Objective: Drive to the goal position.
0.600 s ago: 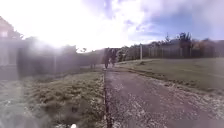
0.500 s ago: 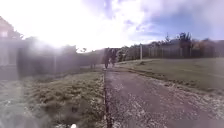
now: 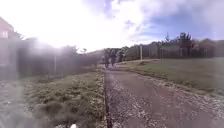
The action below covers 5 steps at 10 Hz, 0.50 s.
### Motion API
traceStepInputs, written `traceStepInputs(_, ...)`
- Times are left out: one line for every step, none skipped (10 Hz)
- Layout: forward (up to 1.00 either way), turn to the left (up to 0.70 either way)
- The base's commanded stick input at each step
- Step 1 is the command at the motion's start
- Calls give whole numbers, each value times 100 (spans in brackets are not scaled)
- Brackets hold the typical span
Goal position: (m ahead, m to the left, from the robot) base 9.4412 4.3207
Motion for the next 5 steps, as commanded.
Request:
traceStepInputs(45,0)
traceStepInputs(45,0)
traceStepInputs(45,0)
traceStepInputs(60,0)
traceStepInputs(60,0)
